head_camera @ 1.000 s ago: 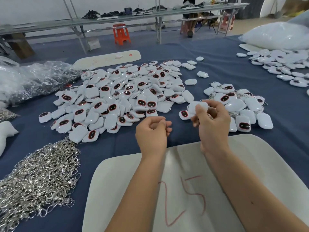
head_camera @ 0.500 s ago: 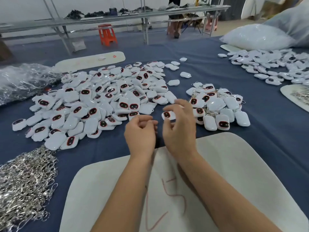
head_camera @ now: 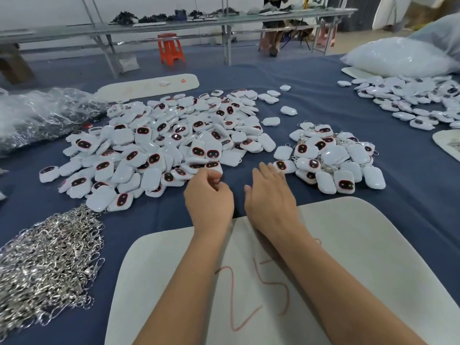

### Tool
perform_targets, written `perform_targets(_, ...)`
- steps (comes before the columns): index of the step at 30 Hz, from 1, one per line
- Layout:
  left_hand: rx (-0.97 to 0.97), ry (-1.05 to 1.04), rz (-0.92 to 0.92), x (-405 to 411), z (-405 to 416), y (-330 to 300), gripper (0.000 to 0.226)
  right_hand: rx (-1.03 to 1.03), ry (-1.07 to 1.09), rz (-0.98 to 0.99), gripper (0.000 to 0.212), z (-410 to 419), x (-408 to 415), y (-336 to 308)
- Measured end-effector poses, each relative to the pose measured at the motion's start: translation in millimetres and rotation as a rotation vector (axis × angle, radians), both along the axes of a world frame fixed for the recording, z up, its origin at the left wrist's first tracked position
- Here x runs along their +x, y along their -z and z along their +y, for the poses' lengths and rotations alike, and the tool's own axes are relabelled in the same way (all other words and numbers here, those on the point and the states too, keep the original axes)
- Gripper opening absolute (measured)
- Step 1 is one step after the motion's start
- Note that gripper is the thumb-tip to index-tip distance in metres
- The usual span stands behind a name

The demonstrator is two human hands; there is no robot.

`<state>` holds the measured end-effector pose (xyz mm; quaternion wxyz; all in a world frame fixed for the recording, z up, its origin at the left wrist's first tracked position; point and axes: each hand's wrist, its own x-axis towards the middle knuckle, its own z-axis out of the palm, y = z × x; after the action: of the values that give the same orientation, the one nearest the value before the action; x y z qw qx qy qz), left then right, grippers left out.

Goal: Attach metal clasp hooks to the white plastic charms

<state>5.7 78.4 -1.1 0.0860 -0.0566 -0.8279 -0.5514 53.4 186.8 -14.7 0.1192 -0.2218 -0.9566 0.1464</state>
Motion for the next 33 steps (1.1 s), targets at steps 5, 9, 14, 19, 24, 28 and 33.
perform_targets(5, -0.187, 0.015, 0.013, -3, 7, 2, 0.028, 0.058, 0.045, 0.208, 0.030, 0, -9, -17)
perform_targets(9, -0.320, -0.017, 0.010, -11, 17, -4, 0.023, 0.152, 0.086, 0.060, 0.050, 17, -41, -32)
perform_targets(14, -0.531, 0.006, 0.077, -25, 28, -8, 0.019, 0.150, 0.077, -0.192, 0.075, 28, -81, -31)
perform_targets(19, -0.403, -0.021, 0.061, -41, 21, -7, 0.019, 0.199, -0.062, -0.086, 0.079, 16, -103, -23)
perform_targets(24, -0.349, 0.011, 0.061, -50, 10, -9, 0.014, 0.143, -0.328, 0.065, 0.063, 4, -109, -27)
perform_targets(28, -0.331, 0.144, 0.032, -52, -4, -12, 0.010, 0.229, -0.224, 0.056, 0.047, -2, -101, -24)
perform_targets(33, -0.263, 0.200, 0.030, -48, -26, -16, 0.012, 0.144, -0.068, 0.151, 0.051, 0, -82, -26)
